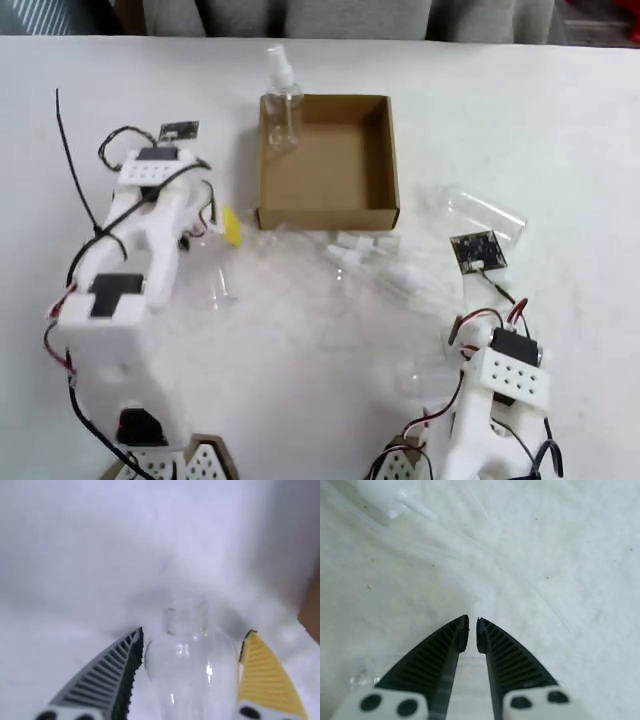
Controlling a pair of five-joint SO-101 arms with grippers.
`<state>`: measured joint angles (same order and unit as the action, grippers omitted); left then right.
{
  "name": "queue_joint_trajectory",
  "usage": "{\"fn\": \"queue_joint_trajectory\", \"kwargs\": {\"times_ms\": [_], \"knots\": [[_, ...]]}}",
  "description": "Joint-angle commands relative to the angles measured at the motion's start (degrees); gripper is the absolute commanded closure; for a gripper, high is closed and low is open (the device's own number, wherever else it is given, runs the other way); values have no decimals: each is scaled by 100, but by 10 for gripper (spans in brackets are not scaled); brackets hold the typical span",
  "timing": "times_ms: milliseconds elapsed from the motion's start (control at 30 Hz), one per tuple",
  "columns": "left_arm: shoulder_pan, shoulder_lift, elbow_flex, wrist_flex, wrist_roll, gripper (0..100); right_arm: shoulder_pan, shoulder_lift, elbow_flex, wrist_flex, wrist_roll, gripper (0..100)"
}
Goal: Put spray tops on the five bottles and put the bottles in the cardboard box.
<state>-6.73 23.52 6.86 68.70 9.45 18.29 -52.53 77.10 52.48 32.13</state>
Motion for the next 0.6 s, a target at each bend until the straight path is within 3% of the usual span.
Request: {"fn": "queue_joint_trajectory", "kwargs": {"times_ms": [0, 200, 567], "knots": [[84, -954, 607, -563, 44, 694, -22, -22, -26, 4, 44, 981], [-4, -787, 747, -703, 1196, 694, -22, -22, -26, 13, 44, 981], [48, -321, 299, -475, 1574, 695, -13, -22, -26, 22, 44, 981]]}}
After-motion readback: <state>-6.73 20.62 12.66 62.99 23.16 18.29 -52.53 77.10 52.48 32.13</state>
